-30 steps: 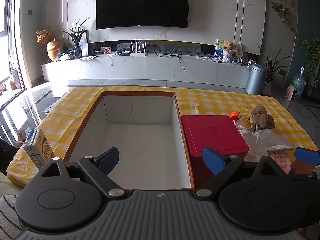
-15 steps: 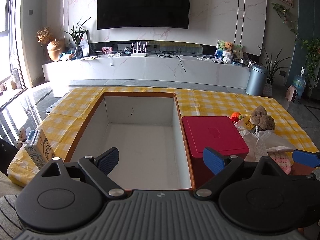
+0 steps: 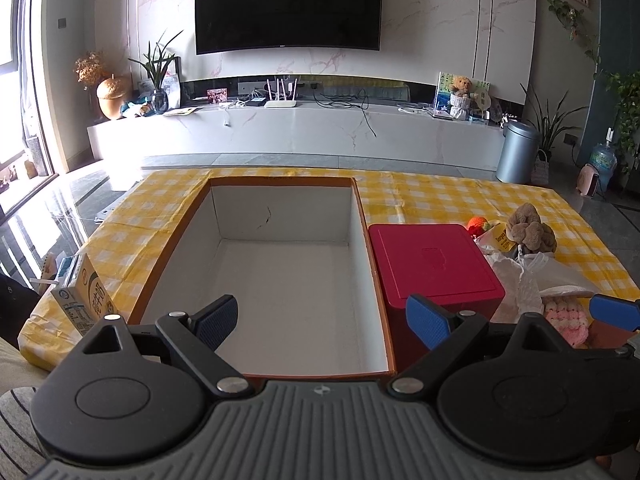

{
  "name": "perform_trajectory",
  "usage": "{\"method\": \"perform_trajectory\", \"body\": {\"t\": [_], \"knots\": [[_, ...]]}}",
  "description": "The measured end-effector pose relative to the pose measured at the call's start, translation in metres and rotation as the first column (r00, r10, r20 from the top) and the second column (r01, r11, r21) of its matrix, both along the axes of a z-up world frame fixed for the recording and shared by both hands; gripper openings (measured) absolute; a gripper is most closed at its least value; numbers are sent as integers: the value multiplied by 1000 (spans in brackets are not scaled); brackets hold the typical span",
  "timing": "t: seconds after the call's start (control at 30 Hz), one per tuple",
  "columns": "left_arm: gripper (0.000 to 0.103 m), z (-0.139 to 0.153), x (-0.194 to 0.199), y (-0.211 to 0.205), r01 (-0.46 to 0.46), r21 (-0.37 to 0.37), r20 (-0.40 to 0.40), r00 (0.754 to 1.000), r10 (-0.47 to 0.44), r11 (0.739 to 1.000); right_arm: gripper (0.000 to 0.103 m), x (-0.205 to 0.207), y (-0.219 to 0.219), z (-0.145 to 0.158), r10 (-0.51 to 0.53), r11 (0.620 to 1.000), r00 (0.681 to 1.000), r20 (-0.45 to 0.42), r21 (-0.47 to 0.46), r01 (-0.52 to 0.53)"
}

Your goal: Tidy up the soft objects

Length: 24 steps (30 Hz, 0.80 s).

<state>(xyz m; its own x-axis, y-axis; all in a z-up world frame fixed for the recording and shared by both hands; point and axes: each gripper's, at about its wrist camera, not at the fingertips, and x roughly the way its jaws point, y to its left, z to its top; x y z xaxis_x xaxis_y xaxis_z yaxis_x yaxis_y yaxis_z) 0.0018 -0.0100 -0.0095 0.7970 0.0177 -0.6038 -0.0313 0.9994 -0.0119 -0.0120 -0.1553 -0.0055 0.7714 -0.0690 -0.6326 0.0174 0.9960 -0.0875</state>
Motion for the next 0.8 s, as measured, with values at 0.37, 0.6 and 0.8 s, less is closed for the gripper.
{"method": "perform_trajectory", "body": {"t": [0.37,0.6,0.8], "knots": [[103,-3,0,-5,49,13,0,999,-49,999,100,3,-2,-5,26,1000,999,-34,18,-25],[103,-12,3,-22,79,37,-31,997,-77,996,100,8,-5,-20,56,998,995,-86,6,-55],[103,-5,5,-41,106,49,-17,994,-105,993,100,9,-25,-18,44,997,996,-82,67,-38]]}}
